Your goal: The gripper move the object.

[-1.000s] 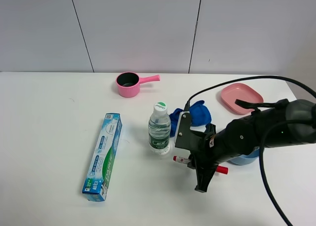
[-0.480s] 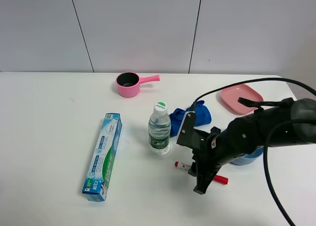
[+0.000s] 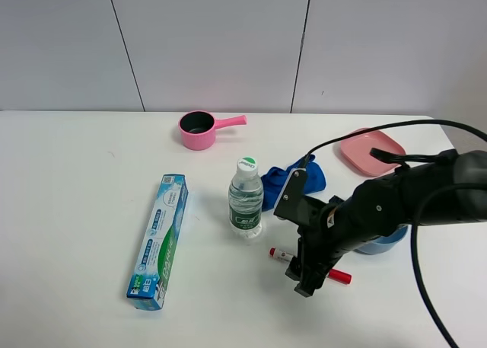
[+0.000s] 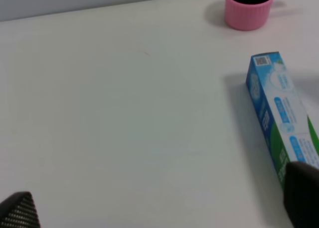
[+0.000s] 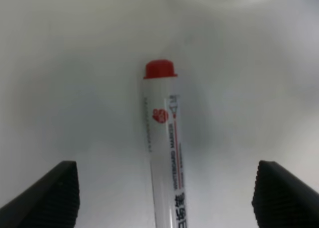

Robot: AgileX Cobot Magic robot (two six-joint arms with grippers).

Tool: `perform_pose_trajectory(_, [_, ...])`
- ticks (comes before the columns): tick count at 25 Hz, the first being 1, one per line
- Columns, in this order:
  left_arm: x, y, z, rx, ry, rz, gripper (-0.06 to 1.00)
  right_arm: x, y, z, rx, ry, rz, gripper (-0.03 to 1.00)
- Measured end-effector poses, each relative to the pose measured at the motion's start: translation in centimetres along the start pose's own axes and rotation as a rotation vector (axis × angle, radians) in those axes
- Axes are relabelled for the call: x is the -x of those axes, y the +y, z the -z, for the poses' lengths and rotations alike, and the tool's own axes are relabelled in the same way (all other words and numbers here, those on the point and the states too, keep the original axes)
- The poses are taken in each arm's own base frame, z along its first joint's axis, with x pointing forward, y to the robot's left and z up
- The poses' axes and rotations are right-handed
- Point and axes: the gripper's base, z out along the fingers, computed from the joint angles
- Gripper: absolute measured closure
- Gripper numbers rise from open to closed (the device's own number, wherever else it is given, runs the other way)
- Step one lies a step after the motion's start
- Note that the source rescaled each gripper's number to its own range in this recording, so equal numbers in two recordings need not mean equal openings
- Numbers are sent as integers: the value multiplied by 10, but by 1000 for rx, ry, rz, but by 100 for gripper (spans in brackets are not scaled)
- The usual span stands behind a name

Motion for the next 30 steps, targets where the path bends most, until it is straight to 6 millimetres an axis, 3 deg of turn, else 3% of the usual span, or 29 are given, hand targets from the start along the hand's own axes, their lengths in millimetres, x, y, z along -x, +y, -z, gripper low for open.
perform_pose_trajectory(6, [0, 0, 0, 0, 0, 0, -6, 22, -3, 56, -8, -116, -122, 29])
perform_pose_trajectory(12, [0, 0, 0, 0, 0, 0, -6, 58, -14, 124, -29, -280, -302, 1])
perform_pose_trajectory(21, [0, 0, 0, 0, 0, 0, -6, 99, -38, 200, -115, -414, -344, -3])
perform_pose_trajectory(25, [0, 0, 0, 0, 0, 0, -6, 97, -70, 227, -261, -458, -363, -3])
perform_pose_trajectory(30, [0, 0, 0, 0, 0, 0, -6, 73, -120, 266, -505, -428, -374, -3])
